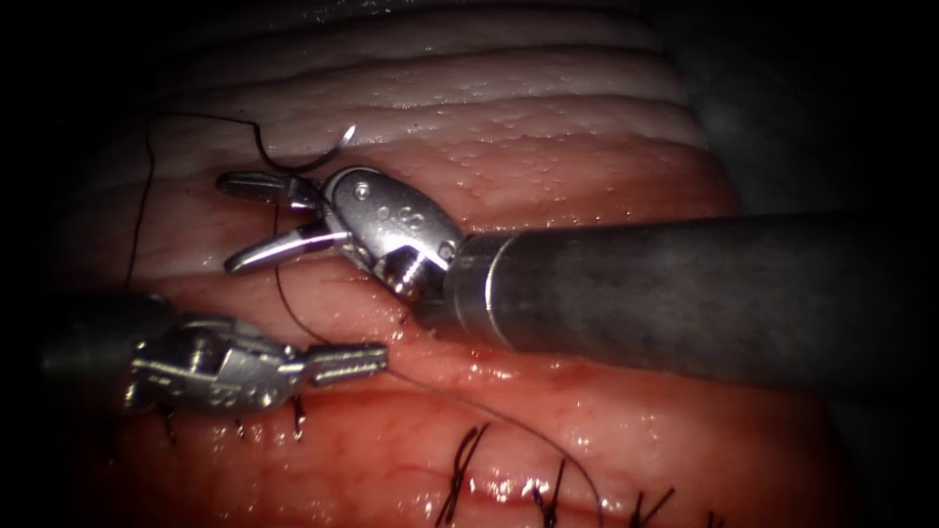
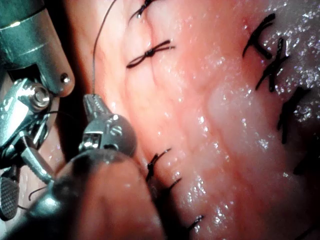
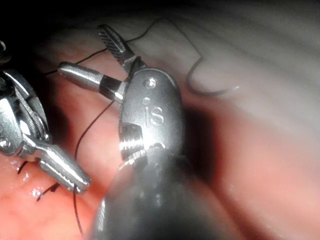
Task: Wound Closure
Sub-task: Wrap suture twice counter-clockwise around right hand, then pick up tail end of suture with right hand, then pull down on tail with right end-effector while pulling up on long end with left gripper
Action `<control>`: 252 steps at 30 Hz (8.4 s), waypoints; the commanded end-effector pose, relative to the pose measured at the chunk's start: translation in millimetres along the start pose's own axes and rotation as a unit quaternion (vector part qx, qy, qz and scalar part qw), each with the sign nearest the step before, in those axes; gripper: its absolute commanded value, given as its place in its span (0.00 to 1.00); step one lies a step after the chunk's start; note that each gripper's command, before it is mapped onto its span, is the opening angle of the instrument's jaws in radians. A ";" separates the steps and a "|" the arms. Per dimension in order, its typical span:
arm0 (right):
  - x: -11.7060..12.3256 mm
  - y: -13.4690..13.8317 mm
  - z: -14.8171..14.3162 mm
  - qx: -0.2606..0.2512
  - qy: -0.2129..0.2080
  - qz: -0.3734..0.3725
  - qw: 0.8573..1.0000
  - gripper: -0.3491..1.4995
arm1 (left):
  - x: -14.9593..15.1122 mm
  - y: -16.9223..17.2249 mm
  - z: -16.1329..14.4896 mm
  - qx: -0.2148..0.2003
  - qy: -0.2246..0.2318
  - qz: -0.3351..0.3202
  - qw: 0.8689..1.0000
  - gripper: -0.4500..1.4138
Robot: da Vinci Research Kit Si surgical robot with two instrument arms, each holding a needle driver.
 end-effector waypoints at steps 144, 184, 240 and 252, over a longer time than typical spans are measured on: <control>-3.4 -0.7 -6.4 -0.317 -0.122 -0.048 0.939 0.57 | -9.3 -0.5 2.3 0.061 0.208 -0.101 0.971 0.00; -3.8 -0.4 -2.0 -0.288 -0.246 -0.229 0.897 0.00 | -11.3 -1.0 1.7 0.061 0.196 -0.123 0.971 0.00; -7.2 -13.1 -9.8 -0.356 -0.131 0.260 0.888 0.00 | -28.1 -25.2 7.6 0.127 0.135 -0.186 0.965 0.00; -6.3 -13.3 -9.9 -0.396 -0.124 0.175 0.893 0.00 | -31.5 -26.2 8.6 0.165 0.073 -0.189 0.965 0.00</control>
